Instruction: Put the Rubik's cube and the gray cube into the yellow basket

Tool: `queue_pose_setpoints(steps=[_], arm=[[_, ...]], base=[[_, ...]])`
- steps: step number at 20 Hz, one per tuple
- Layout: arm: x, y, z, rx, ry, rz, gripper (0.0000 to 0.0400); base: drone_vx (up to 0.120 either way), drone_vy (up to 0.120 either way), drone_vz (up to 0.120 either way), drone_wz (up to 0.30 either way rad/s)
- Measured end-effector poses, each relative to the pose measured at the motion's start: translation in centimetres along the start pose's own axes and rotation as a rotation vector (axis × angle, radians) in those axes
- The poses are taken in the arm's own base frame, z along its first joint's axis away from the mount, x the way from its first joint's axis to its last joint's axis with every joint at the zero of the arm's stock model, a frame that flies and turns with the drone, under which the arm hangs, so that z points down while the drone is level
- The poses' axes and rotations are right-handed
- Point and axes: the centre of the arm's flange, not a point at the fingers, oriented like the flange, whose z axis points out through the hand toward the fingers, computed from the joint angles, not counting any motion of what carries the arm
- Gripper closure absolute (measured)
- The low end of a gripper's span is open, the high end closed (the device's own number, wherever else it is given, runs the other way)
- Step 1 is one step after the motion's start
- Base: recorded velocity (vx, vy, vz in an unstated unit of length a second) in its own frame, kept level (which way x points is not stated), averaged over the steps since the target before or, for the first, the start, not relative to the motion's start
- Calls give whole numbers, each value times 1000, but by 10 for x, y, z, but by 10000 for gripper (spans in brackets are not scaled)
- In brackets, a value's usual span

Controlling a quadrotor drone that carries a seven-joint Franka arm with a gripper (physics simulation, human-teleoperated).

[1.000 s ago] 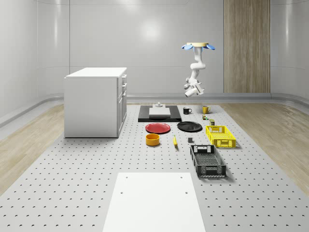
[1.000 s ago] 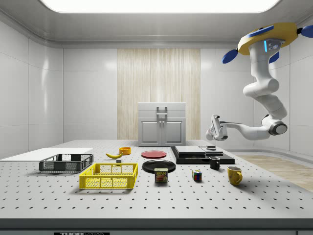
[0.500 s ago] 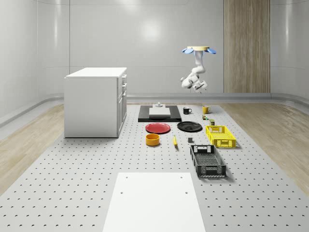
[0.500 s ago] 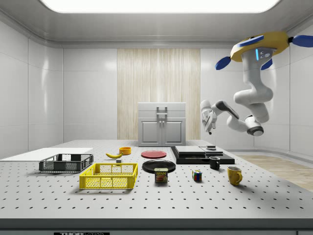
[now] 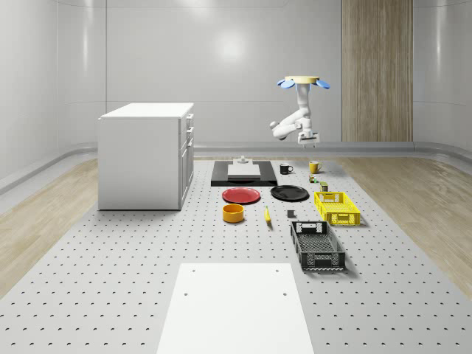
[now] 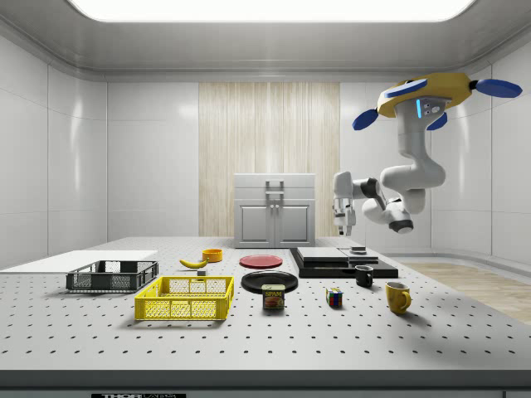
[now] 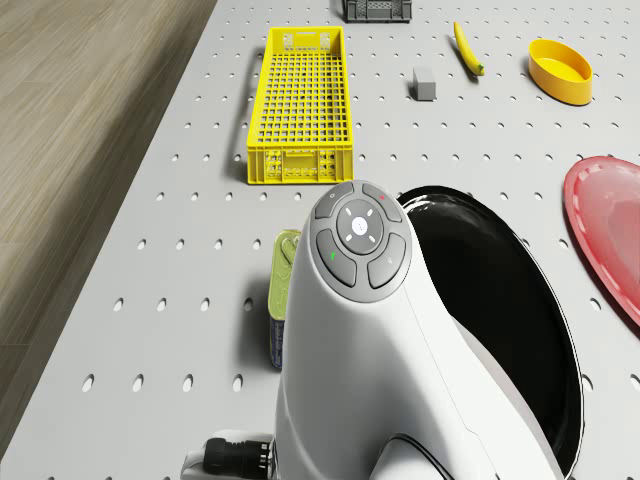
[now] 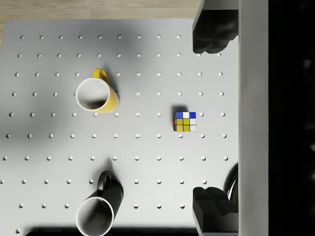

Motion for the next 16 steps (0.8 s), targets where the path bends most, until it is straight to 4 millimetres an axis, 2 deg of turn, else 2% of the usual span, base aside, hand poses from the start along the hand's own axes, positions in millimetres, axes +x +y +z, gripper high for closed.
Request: queue_pose_setpoints(steps=[5, 10, 13, 16], arm=[[-3, -3, 0, -32, 34, -1, 0], [-5, -5, 0, -45, 48, -1, 0], [-5, -5, 0, -49, 52, -1, 0], [-5, -5, 0, -51, 55, -1, 0]], base=[[112, 0, -120, 0], [0, 0, -120, 0], [0, 107, -120, 0], [0, 0, -120, 0]])
